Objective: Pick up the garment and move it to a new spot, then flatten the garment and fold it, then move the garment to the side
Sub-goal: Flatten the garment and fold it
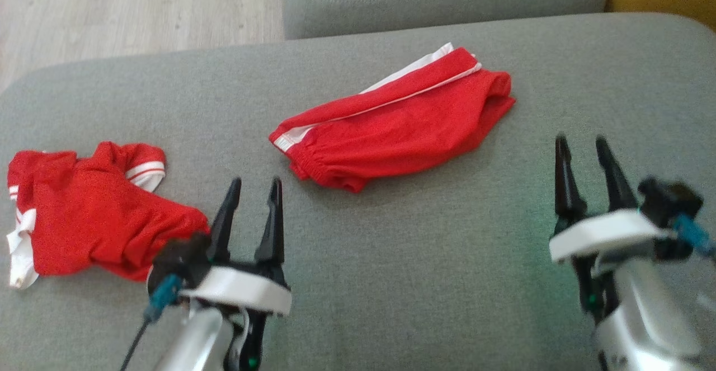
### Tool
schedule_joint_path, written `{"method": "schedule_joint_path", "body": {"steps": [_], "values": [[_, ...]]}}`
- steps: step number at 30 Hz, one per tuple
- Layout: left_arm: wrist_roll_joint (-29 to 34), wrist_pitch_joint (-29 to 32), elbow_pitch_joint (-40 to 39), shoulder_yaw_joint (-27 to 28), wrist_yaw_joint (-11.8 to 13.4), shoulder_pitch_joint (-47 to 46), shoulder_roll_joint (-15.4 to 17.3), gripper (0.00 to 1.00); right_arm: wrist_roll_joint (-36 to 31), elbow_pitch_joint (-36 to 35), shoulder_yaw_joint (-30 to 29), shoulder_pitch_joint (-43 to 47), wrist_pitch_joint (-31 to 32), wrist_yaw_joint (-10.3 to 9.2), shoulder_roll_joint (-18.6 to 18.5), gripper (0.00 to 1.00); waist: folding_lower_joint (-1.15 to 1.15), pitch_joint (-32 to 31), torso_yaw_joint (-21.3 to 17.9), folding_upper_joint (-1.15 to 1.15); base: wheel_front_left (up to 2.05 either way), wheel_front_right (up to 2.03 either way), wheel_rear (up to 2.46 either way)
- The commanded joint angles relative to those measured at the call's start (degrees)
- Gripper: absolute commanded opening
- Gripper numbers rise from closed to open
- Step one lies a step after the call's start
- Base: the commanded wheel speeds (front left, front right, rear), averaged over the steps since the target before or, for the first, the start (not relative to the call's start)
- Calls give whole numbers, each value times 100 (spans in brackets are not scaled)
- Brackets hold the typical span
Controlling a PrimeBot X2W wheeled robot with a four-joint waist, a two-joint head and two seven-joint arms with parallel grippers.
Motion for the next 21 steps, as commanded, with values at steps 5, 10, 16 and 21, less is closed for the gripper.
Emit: {"method": "schedule_joint_path", "body": {"steps": [5, 10, 16, 21], "values": [[269, -46, -230, 541, -174, 235, -202, 100, -256, -532, -129, 390, 0, -5, 264, 100, 2, -122, -64, 0, 0, 0, 0], [446, -46, -250, 667, -293, 306, -292, 100, -345, -709, -179, 471, 150, -5, 304, 100, 2, -88, -29, 0, 0, 0, 0], [632, -47, -240, 685, -439, 163, -388, 100, -513, -770, -307, 246, 510, -5, 319, 100, 2, 178, 157, 0, 0, 0, 0], [709, -47, -173, 627, -510, -21, -441, 100, -623, -652, -480, -310, 826, -5, 322, 100, 2, 530, 422, 0, 0, 0, 0]]}}
